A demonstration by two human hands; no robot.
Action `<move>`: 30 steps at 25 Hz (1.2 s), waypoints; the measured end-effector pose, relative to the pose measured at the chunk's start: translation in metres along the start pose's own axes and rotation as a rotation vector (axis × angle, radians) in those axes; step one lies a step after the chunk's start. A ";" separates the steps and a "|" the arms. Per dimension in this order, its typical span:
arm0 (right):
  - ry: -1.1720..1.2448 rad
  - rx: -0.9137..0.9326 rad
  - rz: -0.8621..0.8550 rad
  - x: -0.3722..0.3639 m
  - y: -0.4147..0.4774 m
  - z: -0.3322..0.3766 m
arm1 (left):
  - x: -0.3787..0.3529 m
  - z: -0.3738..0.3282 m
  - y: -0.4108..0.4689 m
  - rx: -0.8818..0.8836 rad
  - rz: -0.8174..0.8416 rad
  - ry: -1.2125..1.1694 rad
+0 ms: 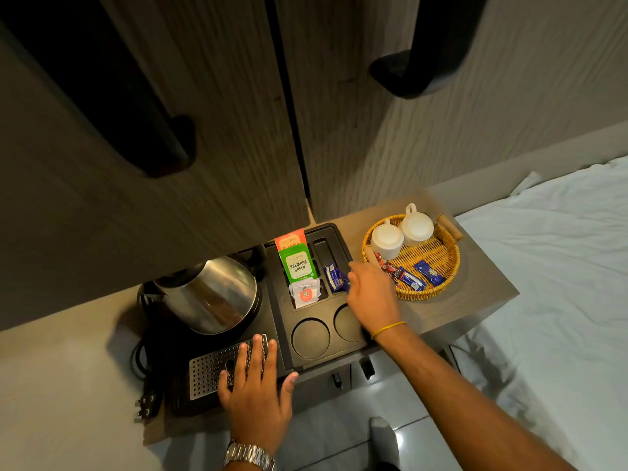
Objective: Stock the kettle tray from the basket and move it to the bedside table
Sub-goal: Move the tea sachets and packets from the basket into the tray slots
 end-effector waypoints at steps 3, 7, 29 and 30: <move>0.121 -0.049 -0.143 0.028 -0.009 -0.024 | 0.000 0.000 0.000 0.001 0.007 0.002; 0.154 -0.145 -0.233 0.050 -0.006 -0.059 | -0.001 0.001 0.000 -0.002 0.024 0.024; 0.075 -0.268 0.129 0.035 0.026 -0.085 | -0.003 0.002 0.001 0.000 0.029 0.033; 0.091 -0.277 0.099 0.039 0.024 -0.086 | -0.003 0.002 0.001 -0.002 0.028 0.033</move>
Point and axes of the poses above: each hand's wrist, its own y-axis towards the middle knuckle, its own x-axis out of the back of the hand, z = x × y, the point moved 3 cm from there along y, towards the middle knuckle, and after that the axes turned 11 degrees about z, right-handed, at the moved point
